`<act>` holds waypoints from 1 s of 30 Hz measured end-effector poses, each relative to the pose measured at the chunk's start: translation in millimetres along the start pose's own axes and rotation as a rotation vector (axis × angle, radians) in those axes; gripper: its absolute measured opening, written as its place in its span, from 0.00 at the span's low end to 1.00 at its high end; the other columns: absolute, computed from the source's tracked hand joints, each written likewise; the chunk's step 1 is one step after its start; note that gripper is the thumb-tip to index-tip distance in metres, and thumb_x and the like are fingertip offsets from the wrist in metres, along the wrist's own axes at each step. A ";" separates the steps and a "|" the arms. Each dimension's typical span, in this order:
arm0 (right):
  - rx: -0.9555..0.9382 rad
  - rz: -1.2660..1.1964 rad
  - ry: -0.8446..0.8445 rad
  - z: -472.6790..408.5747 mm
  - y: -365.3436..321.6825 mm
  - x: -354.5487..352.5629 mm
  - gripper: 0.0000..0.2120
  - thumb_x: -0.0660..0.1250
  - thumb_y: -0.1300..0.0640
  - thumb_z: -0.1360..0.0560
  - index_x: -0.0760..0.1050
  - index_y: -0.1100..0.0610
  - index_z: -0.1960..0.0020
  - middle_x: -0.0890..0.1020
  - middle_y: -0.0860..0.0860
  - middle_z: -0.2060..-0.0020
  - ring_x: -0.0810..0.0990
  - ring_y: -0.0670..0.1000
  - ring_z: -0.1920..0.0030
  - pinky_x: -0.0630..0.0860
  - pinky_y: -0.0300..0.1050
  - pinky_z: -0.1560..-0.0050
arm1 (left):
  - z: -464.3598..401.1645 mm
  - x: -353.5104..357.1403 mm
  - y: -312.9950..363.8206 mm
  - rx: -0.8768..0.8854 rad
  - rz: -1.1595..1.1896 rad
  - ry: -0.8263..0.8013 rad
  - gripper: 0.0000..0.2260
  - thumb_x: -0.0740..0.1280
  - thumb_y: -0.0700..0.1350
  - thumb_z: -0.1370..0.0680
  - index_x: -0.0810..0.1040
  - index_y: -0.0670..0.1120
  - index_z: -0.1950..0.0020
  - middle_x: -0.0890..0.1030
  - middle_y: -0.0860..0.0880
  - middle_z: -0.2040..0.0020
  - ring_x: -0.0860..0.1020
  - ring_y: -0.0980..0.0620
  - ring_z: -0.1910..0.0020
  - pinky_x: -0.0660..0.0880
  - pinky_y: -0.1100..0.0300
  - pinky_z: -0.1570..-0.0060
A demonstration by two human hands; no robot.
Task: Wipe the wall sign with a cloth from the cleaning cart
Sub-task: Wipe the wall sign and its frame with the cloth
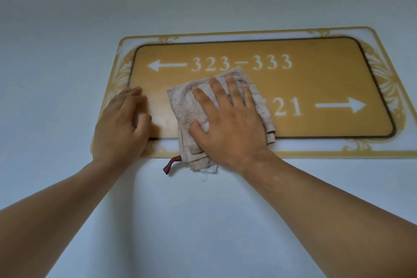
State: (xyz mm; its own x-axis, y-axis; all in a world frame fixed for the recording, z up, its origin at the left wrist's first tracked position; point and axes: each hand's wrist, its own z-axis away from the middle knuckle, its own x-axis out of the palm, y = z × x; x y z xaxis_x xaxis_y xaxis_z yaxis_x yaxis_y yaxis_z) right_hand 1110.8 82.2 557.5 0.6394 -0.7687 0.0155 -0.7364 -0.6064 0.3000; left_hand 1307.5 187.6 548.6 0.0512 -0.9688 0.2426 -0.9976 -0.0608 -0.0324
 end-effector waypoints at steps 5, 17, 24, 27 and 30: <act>0.002 0.001 -0.010 0.3 -1.4 -0.4 0.33 0.47 0.36 0.22 0.57 0.46 0.19 0.56 0.55 0.19 0.47 0.60 0.19 0.44 0.63 0.22 | 0.1 -0.8 0.9 -0.007 -0.022 -0.016 0.21 0.56 0.45 0.25 0.77 0.41 0.36 0.75 0.48 0.28 0.68 0.50 0.26 0.64 0.56 0.29; -0.034 0.009 -0.079 0.5 -1.3 -6.3 0.33 0.48 0.37 0.21 0.54 0.46 0.19 0.53 0.55 0.18 0.44 0.60 0.19 0.44 0.63 0.23 | 0.7 -2.9 8.4 0.055 -0.201 -0.090 0.22 0.54 0.46 0.26 0.75 0.35 0.39 0.75 0.38 0.31 0.70 0.38 0.29 0.68 0.41 0.31; -0.049 -0.056 -0.066 0.9 1.1 -5.9 0.33 0.48 0.37 0.22 0.55 0.46 0.19 0.53 0.55 0.18 0.42 0.60 0.19 0.42 0.62 0.22 | -0.9 0.2 12.4 0.049 -0.190 -0.069 0.21 0.55 0.46 0.28 0.76 0.35 0.43 0.77 0.37 0.34 0.73 0.34 0.33 0.69 0.42 0.34; -0.067 -0.074 -0.068 -2.3 2.6 -6.8 0.33 0.49 0.38 0.22 0.56 0.46 0.19 0.53 0.55 0.18 0.41 0.60 0.19 0.41 0.62 0.23 | 0.2 -0.9 10.2 0.027 -0.141 -0.035 0.22 0.57 0.49 0.29 0.76 0.37 0.42 0.76 0.39 0.33 0.72 0.37 0.32 0.67 0.44 0.33; -0.076 -0.062 -0.074 -1.0 8.7 -7.5 0.33 0.49 0.38 0.22 0.55 0.46 0.19 0.52 0.55 0.18 0.41 0.60 0.19 0.40 0.62 0.23 | 2.9 2.5 21.7 -0.039 -0.090 -0.062 0.24 0.57 0.51 0.31 0.74 0.39 0.41 0.74 0.41 0.31 0.68 0.40 0.30 0.66 0.45 0.32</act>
State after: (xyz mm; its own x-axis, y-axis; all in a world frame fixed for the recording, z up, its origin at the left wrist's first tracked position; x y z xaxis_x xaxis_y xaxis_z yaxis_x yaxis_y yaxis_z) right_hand 1099.8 82.9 561.0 0.6631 -0.7447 -0.0754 -0.6750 -0.6384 0.3699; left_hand 1286.1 183.2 545.7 0.1425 -0.9728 0.1825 -0.9898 -0.1403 0.0251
